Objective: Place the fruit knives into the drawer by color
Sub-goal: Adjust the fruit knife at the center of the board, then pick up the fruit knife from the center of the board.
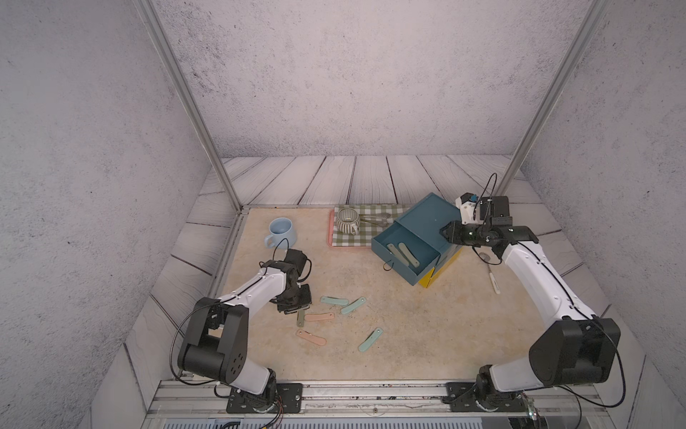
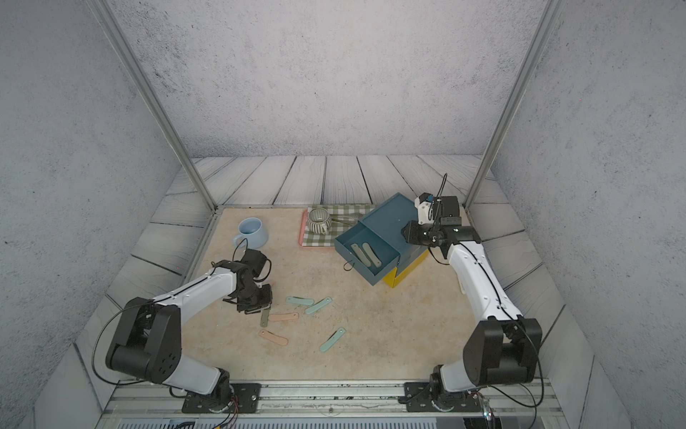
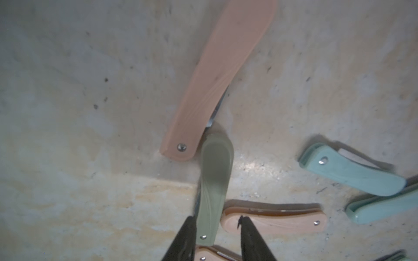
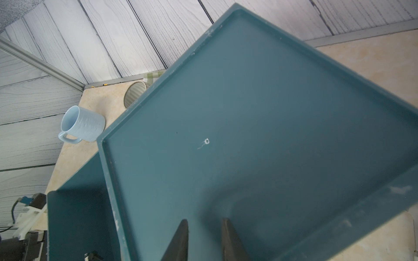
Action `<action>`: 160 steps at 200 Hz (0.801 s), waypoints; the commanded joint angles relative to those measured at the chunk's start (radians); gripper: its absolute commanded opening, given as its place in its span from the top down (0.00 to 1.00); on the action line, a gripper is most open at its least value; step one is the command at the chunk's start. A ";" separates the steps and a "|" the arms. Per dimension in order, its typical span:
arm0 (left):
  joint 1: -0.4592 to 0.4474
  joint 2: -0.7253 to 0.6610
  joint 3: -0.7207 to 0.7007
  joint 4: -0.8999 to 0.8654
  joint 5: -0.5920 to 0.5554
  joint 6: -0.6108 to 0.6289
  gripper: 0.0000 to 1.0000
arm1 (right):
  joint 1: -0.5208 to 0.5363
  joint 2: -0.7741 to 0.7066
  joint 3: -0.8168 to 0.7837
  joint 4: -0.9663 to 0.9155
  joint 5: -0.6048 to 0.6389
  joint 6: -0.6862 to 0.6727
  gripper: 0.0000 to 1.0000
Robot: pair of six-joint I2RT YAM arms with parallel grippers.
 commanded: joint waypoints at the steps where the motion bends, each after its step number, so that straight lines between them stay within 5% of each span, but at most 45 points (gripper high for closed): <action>1: -0.001 0.038 -0.014 0.032 -0.024 -0.002 0.63 | 0.000 0.058 -0.067 -0.213 0.032 0.005 0.72; 95: 0.001 0.132 -0.010 0.085 -0.037 0.002 0.66 | 0.000 0.066 -0.067 -0.213 0.037 0.002 0.72; 160: 0.001 0.180 0.006 0.088 -0.033 0.000 0.87 | -0.001 0.068 -0.066 -0.213 0.039 0.002 0.72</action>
